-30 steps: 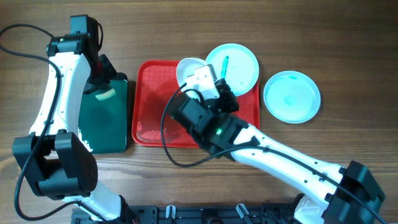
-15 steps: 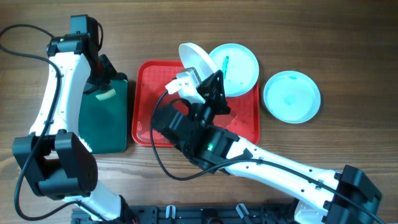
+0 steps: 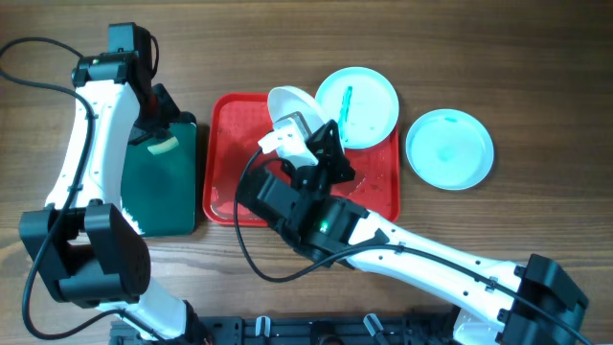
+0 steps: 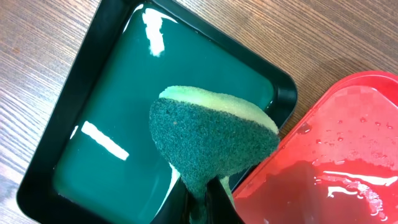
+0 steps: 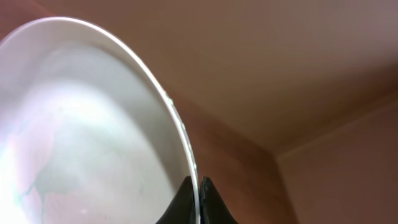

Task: Clean dirty plates on tray and stack at the side

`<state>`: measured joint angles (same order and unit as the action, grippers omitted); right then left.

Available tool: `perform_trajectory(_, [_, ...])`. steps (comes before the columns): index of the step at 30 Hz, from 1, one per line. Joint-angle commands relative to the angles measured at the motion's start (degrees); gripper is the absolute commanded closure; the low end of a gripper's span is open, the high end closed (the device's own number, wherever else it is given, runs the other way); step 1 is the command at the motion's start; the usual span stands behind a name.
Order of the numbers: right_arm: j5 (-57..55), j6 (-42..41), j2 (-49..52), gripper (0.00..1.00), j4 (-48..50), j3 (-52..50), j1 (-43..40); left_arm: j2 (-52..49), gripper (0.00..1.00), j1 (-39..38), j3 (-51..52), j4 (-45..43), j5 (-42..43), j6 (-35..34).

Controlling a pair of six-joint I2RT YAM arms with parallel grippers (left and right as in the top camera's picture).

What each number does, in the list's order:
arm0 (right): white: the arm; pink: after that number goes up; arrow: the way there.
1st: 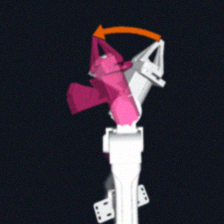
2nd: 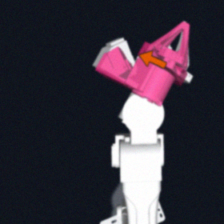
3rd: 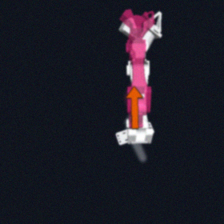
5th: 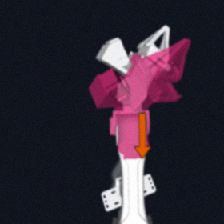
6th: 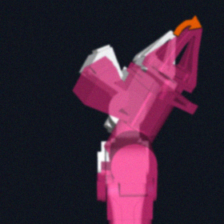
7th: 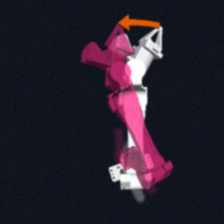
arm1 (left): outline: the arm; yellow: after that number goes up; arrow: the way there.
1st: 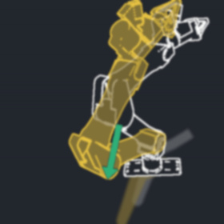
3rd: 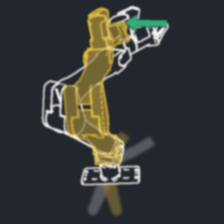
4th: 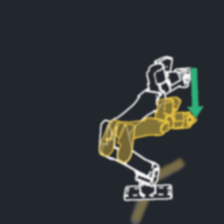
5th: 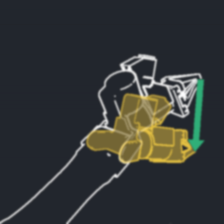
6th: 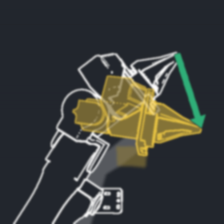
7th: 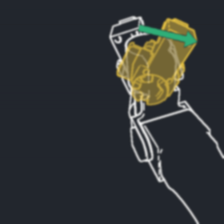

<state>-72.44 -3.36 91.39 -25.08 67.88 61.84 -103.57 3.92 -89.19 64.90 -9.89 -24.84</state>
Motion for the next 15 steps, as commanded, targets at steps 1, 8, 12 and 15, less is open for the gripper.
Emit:
perform_trajectory(1, [7.63,-10.91,-0.50,0.96,-3.28,-0.02,0.33,-0.48,0.96,0.11,-0.07,-0.13,0.48,-1.14])
perform_trajectory(8, [32.00,-27.36,-4.55,0.96,-13.84,0.00,-5.66,-0.48,0.96,0.11,-0.07,-0.13,0.48,-1.14])
perform_trajectory(12, [50.16,-28.09,-9.51,0.96,-14.45,0.00,-16.70,-0.48,0.96,0.11,-0.07,-0.13,0.48,-1.14])
perform_trajectory(15, [60.48,-28.15,-11.85,0.96,-16.52,0.00,-27.45,-0.48,0.96,0.11,-0.07,-0.13,0.48,-1.14])
